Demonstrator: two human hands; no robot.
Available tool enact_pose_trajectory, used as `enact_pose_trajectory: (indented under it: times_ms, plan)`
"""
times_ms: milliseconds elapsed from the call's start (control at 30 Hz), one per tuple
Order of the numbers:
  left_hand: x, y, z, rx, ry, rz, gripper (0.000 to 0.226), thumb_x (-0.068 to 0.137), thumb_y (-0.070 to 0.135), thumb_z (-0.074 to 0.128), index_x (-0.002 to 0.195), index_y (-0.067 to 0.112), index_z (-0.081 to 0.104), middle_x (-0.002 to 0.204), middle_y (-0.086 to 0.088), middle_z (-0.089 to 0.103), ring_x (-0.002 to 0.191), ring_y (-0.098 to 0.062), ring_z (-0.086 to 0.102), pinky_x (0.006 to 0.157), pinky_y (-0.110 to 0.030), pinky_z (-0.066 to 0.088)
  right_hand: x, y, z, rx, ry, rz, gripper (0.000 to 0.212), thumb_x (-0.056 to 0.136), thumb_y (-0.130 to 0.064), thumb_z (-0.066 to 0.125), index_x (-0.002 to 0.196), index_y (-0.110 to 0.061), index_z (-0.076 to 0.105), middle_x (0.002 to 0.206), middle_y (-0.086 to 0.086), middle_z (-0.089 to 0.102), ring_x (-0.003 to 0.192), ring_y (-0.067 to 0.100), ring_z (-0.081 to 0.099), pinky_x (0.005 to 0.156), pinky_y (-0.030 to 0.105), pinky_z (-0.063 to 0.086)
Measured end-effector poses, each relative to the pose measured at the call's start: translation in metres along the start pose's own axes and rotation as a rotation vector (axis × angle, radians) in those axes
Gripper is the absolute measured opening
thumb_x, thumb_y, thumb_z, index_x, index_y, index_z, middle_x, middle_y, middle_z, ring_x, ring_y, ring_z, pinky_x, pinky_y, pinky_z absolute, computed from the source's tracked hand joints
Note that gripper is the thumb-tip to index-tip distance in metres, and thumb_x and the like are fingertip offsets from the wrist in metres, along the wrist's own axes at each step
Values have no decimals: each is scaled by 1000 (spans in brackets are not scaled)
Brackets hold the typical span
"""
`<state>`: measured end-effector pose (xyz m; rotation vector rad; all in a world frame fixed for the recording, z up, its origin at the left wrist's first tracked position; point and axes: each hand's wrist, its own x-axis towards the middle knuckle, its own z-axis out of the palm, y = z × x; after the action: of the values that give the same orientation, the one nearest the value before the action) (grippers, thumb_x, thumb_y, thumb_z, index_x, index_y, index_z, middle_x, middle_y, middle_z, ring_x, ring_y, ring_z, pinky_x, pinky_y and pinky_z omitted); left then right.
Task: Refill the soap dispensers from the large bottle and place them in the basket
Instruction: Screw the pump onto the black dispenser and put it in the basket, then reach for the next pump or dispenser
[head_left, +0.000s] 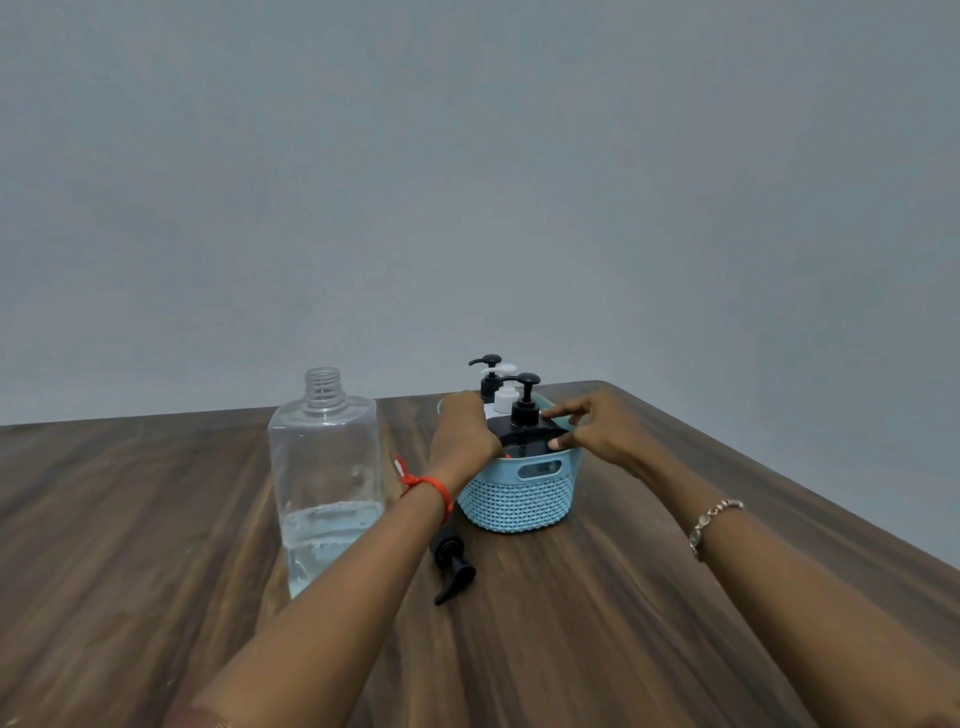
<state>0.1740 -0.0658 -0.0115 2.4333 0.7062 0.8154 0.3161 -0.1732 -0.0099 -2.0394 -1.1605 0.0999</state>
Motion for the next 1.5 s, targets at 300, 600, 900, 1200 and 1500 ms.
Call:
enact_pose_trajectory:
  times_ms: [300, 600, 900, 1200, 1500]
  plan:
    - [-6, -3, 5, -3, -28, -34, 36, 81, 21, 71, 59, 4, 47, 77, -21, 59, 99, -39, 58, 65, -29, 38, -2, -6, 1, 108, -28, 58, 39, 74, 1, 70, 111, -8, 66, 112, 9, 68, 107, 18, 58, 85, 24, 41]
    - [-35, 4, -18, -92, 27, 7, 21, 87, 25, 63, 74, 9, 59, 78, -2, 52, 88, -27, 52, 70, -26, 37, -36, -43, 12, -8, 493, -156, 30, 73, 9, 51, 96, 0, 69, 98, 15, 69, 90, 24, 60, 78, 35, 50]
    - [-114, -2, -99, -238, 203, 196, 17, 83, 17, 68, 95, 8, 74, 83, 4, 71, 73, 0, 65, 66, -1, 45, -74, -67, 71, -376, -179, -550, 38, 80, 7, 50, 112, -8, 64, 107, 13, 58, 94, 26, 55, 76, 30, 42]
    - [-158, -54, -137, -432, 467, 167, 15, 82, 19, 69, 75, 32, 70, 67, 12, 70, 63, -5, 68, 63, -21, 55, -81, -59, 118, -543, -290, -563, 9, 83, -8, 58, 89, -10, 65, 92, 5, 44, 75, 22, 52, 63, 34, 40]
    - [-132, -87, -135, -349, 453, -71, 66, 75, 33, 76, 130, 13, 47, 128, 0, 50, 110, -12, 50, 83, -19, 41, -62, -135, 57, 342, 338, -404, 10, 86, -22, 64, 89, -13, 64, 79, 15, 65, 69, 25, 57, 62, 36, 46]
